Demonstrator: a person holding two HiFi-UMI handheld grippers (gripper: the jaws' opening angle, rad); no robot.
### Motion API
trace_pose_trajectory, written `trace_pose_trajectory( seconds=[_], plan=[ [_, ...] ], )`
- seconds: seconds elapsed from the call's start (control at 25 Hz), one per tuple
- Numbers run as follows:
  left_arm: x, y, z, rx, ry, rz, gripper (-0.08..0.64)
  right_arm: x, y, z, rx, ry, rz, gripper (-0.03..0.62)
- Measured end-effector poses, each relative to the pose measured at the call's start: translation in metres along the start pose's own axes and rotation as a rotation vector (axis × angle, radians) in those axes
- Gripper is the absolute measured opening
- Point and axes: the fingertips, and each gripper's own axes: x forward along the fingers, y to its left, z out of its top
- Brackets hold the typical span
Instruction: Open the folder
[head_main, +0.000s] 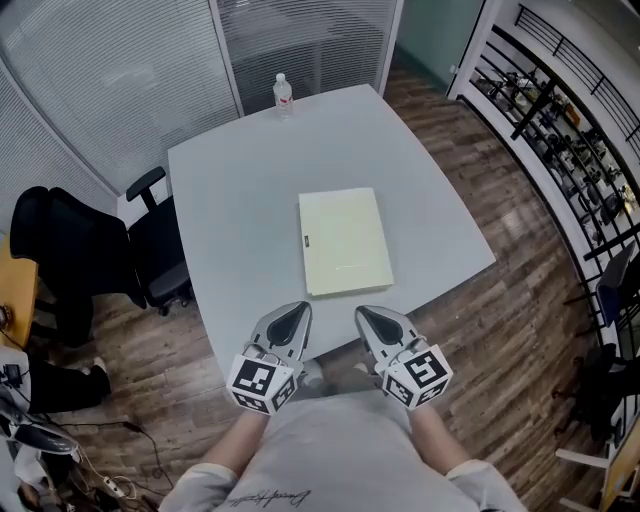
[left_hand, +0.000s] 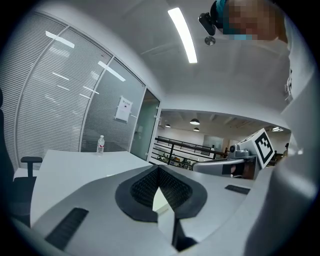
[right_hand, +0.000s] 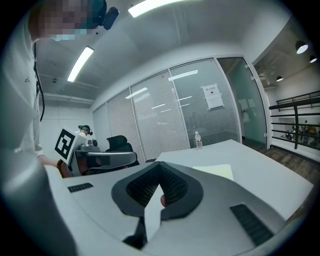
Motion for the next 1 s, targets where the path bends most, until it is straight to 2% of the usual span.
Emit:
trace_pose_trajectory(
  seconds=[0.4, 1.0],
  plan=[
    [0.021, 0.011, 0.015, -0.014, -0.029, 0.081, 0.009, 0.019, -0.022, 0.018, -0.066, 0.019, 0.079, 0.017],
    [0.033, 0.024, 0.003, -0.033, 0.0, 0.157, 0.009, 0.032, -0.044, 0.01, -0.084, 0.083, 0.1, 0.017]
  ],
)
